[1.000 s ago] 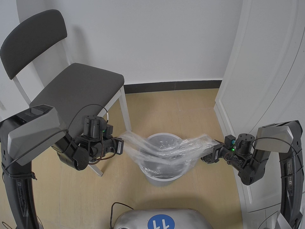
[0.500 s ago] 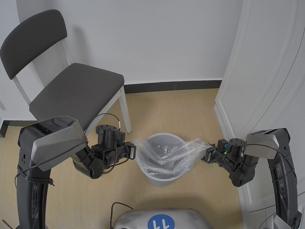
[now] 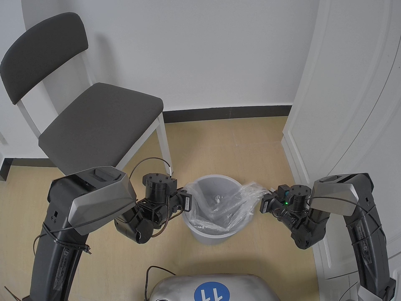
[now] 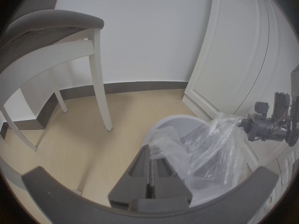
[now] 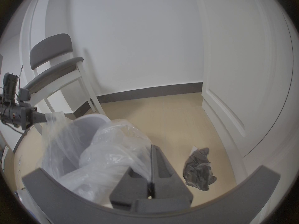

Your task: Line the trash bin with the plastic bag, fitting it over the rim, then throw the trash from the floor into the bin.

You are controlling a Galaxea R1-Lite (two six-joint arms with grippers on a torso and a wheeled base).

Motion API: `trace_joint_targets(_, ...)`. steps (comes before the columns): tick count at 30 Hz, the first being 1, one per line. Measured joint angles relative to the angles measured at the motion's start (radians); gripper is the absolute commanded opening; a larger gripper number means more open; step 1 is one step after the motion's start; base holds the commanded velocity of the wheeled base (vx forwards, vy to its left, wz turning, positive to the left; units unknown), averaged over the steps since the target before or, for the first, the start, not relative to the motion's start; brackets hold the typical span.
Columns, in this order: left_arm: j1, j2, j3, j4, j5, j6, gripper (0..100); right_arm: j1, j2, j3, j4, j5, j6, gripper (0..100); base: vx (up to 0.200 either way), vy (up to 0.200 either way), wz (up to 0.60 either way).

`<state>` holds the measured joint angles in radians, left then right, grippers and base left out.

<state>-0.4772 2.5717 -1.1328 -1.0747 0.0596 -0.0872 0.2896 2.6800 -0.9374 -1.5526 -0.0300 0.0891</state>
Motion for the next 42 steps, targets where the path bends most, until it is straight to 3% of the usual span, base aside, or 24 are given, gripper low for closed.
trace_joint_targets(8, -0.039, 0.020, -0.019, -0.119, 0.024, -0.037, 0, 0.128, -0.077, 0.006, -0.001, -0.136, 0.041, 0, 0.000, 0.000, 0.00)
trace_joint_targets(15, -0.100, 0.027, 0.005, -0.148, 0.034, -0.043, 0, 0.197, -0.111, 0.059, -0.001, -0.147, 0.049, 0, 0.000, 0.000, 0.00)
trace_joint_targets(27, -0.145, 0.111, -0.037, -0.147, 0.034, -0.079, 0, 0.218, 0.028, -0.029, 0.000, -0.154, 0.041, 0, 0.000, 0.000, 0.00)
trace_joint_targets(42, -0.127, 0.119, -0.054, -0.151, 0.040, -0.084, 0, 0.195, 0.047, -0.063, 0.000, -0.166, 0.044, 0, 0.000, 0.000, 0.00)
